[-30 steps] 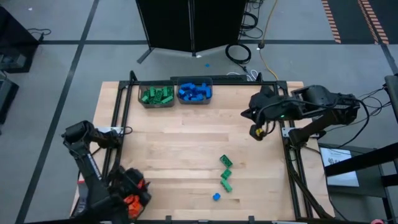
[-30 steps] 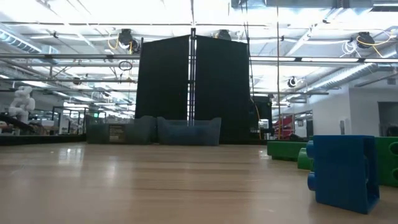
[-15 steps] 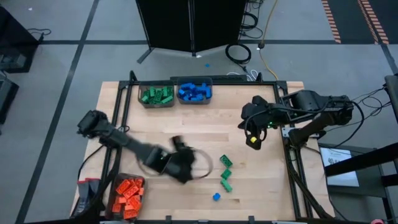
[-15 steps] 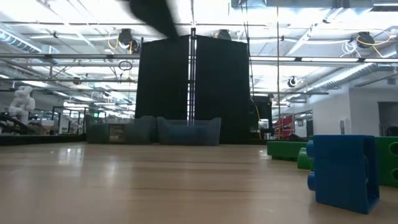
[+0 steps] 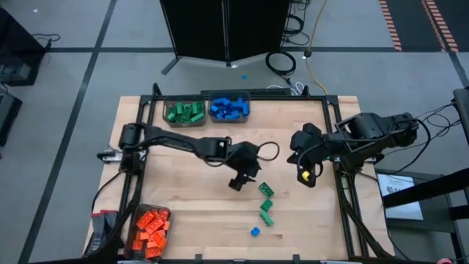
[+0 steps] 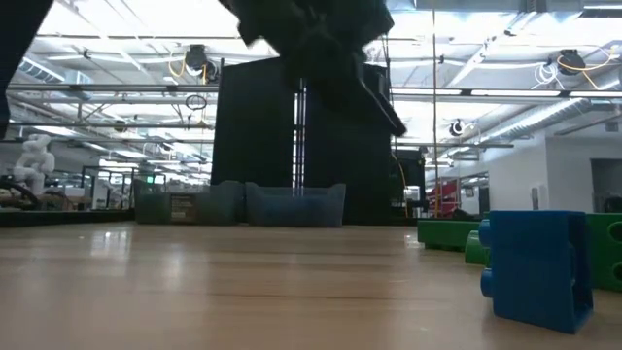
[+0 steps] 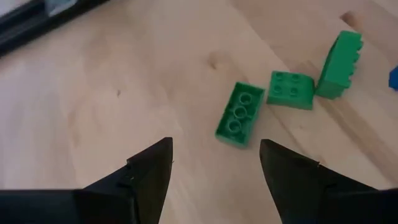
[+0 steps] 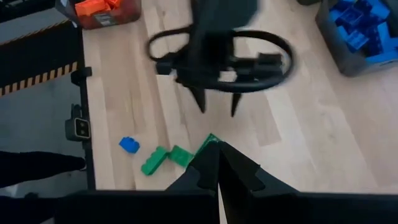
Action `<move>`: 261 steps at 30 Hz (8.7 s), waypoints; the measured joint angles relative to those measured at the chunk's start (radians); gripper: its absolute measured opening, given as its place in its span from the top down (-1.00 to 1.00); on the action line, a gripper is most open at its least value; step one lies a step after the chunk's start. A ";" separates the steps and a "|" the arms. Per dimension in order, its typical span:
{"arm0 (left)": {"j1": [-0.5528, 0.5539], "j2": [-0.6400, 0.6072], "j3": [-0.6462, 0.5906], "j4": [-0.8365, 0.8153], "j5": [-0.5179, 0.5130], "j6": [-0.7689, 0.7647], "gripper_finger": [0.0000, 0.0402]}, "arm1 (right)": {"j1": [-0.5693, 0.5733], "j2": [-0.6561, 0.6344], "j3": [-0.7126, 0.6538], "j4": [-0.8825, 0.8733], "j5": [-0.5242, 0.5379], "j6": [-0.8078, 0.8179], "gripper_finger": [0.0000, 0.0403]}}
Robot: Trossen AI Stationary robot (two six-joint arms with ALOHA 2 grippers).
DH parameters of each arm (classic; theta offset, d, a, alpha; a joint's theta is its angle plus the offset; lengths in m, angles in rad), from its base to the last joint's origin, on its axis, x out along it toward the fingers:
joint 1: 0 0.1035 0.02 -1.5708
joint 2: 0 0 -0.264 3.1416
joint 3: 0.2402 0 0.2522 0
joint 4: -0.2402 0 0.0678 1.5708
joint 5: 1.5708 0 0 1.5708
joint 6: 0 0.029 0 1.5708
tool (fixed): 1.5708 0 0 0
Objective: Sort blocks
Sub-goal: Put the green gamepiece into the top left black bin
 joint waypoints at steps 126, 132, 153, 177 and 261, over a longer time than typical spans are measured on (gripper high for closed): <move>0.590 -0.641 -0.832 0.028 -0.808 -1.153 -0.50 | 0.009 0.000 0.000 -0.008 0.062 0.000 1.00; 0.590 -0.653 -0.811 0.039 -0.674 -1.117 -0.76 | 0.009 0.000 0.000 -0.008 0.062 0.000 1.00; 0.164 -0.578 -0.766 0.653 -0.088 -0.680 -0.71 | 0.009 0.000 0.000 0.006 0.062 -0.017 1.00; -0.109 -0.094 -0.208 0.567 0.182 -0.136 -0.72 | 0.010 0.000 0.000 0.015 0.054 0.001 1.00; -0.216 0.328 0.124 0.350 -0.377 0.003 0.57 | 0.011 0.000 0.000 -0.040 0.028 -0.060 1.00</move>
